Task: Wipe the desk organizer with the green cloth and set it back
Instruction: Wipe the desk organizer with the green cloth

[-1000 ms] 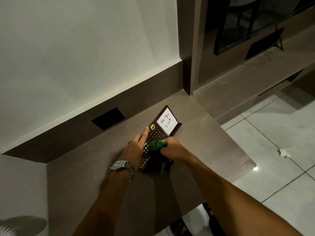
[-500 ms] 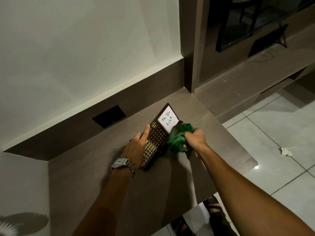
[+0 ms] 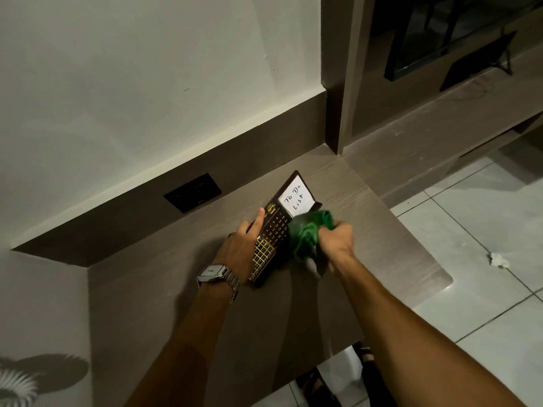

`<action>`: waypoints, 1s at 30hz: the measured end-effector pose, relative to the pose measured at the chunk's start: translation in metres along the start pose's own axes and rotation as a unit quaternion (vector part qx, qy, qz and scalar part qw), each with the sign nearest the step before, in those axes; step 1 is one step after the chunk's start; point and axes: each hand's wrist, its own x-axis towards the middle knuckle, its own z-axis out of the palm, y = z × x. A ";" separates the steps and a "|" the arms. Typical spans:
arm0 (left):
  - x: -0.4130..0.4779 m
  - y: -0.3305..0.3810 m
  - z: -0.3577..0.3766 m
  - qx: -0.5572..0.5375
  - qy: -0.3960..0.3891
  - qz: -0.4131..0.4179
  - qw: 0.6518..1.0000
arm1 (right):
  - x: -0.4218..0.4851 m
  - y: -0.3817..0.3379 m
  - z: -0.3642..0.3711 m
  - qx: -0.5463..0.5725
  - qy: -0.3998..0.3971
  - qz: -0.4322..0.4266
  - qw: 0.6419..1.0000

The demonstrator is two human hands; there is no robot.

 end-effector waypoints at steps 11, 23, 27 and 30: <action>0.001 -0.001 0.001 0.001 0.011 -0.006 1.000 | 0.003 -0.016 -0.006 -0.115 0.034 -0.048 0.992; 0.000 -0.005 0.007 -0.006 0.044 0.013 0.999 | -0.023 -0.005 0.007 -0.167 0.001 -0.099 0.981; -0.002 -0.005 0.008 -0.032 0.054 0.034 0.997 | -0.045 0.012 0.019 -0.184 -0.157 -0.166 0.956; 0.000 -0.007 0.006 -0.044 0.069 0.041 0.996 | -0.045 -0.013 0.021 -0.092 -0.145 -0.272 0.947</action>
